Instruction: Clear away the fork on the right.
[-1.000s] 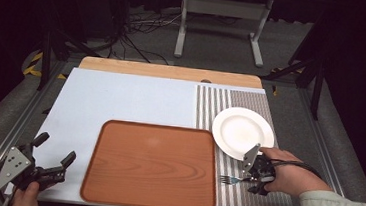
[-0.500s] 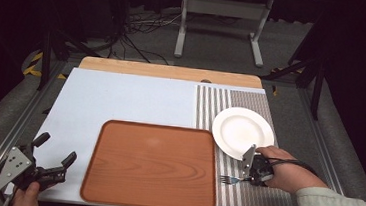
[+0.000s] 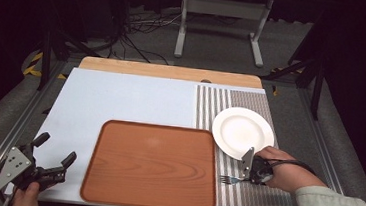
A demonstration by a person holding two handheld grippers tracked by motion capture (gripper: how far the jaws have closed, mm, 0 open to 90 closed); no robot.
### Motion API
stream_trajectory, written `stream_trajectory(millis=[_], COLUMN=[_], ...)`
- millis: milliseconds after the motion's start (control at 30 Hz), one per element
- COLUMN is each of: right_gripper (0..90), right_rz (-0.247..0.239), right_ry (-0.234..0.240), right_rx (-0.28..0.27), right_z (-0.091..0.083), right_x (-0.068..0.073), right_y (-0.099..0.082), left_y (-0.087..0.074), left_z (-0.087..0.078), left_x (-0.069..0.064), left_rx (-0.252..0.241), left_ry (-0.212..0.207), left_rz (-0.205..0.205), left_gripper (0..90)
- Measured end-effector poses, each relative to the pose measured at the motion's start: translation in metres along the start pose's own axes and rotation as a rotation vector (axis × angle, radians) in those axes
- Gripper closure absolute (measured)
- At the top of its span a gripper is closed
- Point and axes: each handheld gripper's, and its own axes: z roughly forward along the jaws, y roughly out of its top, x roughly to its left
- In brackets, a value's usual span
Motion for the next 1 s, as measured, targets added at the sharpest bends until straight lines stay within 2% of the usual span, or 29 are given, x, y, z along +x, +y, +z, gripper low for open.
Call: stream_trajectory(millis=[200, 500, 567, 767, 1000], right_gripper=[78.7, 78.7, 78.7, 78.7, 78.7], right_rz=[0.008, 0.026, 0.025, 0.031, 0.039], right_ry=[-0.007, -0.052, -0.073, -0.099, -0.128], right_rx=[-0.026, -0.07, -0.097, -0.13, -0.159], right_z=[-0.004, -0.027, -0.036, -0.051, -0.063], right_x=[0.001, 0.0, -0.002, -0.005, -0.008], right_y=[-0.001, 0.004, 0.008, 0.017, 0.026], left_y=[0.0, 0.0, 0.0, 0.0, 0.0], left_z=[0.0, 0.0, -0.001, 0.0, 0.0], left_x=[0.0, 0.001, 0.001, 0.001, 0.001], left_rx=[-0.003, -0.005, -0.006, -0.005, -0.004], left_ry=[0.004, 0.006, 0.006, 0.005, 0.004], left_rz=[-0.001, -0.002, -0.001, -0.002, -0.002], left_gripper=[0.6, 0.6, 0.6, 0.6, 0.6])
